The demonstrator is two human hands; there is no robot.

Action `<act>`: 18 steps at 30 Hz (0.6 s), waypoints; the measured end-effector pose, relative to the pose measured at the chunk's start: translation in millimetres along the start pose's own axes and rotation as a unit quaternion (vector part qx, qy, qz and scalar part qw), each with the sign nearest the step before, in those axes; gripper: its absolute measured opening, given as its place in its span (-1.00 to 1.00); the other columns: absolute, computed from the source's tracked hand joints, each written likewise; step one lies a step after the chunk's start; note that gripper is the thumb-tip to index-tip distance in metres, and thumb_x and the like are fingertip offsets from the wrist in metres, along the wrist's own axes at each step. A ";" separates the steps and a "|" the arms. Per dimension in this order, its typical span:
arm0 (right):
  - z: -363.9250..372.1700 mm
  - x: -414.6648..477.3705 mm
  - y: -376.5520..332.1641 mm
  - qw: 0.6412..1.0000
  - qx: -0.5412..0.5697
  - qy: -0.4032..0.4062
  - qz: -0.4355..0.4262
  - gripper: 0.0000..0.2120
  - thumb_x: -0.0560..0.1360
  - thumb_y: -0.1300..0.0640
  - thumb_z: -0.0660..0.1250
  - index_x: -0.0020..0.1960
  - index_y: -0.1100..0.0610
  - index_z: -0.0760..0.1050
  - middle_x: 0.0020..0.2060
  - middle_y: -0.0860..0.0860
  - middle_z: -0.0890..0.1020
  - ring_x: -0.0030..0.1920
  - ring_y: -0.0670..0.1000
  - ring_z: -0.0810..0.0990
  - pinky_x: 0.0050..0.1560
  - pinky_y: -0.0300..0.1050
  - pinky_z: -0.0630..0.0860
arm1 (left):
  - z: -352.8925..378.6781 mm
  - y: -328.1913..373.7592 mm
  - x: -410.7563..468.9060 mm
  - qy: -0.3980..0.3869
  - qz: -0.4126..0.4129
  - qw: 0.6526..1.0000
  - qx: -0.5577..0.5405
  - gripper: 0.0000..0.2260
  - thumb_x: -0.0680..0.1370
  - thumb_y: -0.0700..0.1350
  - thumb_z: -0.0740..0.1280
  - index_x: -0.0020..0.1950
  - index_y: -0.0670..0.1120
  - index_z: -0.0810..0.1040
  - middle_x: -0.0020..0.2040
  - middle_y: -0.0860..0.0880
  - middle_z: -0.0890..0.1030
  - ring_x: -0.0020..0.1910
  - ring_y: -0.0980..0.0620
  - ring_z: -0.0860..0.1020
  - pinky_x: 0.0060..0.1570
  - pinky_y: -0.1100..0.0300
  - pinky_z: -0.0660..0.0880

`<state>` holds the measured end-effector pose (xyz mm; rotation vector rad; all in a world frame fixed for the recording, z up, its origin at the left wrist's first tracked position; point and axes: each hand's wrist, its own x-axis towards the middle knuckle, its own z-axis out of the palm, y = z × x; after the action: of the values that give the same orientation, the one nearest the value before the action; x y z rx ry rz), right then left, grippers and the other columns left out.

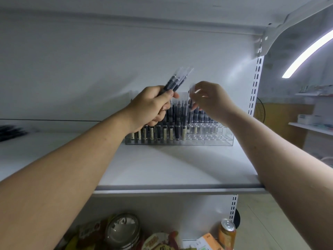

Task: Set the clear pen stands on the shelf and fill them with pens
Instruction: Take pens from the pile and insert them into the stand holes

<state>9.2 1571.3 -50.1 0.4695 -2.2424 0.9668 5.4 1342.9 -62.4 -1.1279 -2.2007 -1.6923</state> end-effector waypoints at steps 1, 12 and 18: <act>2.0 -0.6 1.6 1.000 -0.011 -0.024 0.005 -0.90 0.68 0.12 0.31 0.01 -0.01 0.55 -0.27 -0.06 0.75 -0.11 0.44 0.69 -0.17 0.39 0.60 | 0.0 -0.4 0.3 0.000 0.002 1.000 0.002 -0.75 0.79 -0.07 0.13 0.30 -0.18 0.52 -0.28 0.03 0.38 -0.47 0.06 0.21 -0.51 0.20 0.11; -1.4 -1.0 6.5 0.996 -0.062 -0.050 0.027 -0.91 0.65 0.03 0.38 0.06 0.05 0.59 -0.28 -0.02 0.76 -0.17 0.33 0.70 -0.29 0.07 0.57 | 0.1 -2.4 1.3 0.020 0.015 0.998 0.051 -0.80 0.77 -0.09 0.21 0.23 -0.13 0.60 -0.18 -0.09 0.63 -0.48 0.05 0.32 -0.51 0.19 0.24; -15.8 0.4 -5.6 0.989 0.126 0.061 -0.040 -0.93 0.62 0.27 0.38 0.01 0.14 0.62 -0.24 0.04 0.69 -0.32 0.02 0.64 -0.29 -0.16 0.54 | -0.1 -2.2 1.5 0.027 0.028 0.998 0.044 -0.80 0.76 -0.08 0.24 0.25 -0.11 0.61 -0.15 -0.12 0.69 -0.48 0.05 0.38 -0.51 0.23 0.29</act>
<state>18.6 1579.3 -38.7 0.5893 -1.9882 1.2095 3.0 1343.3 -63.3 -1.0988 -2.1673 -1.5678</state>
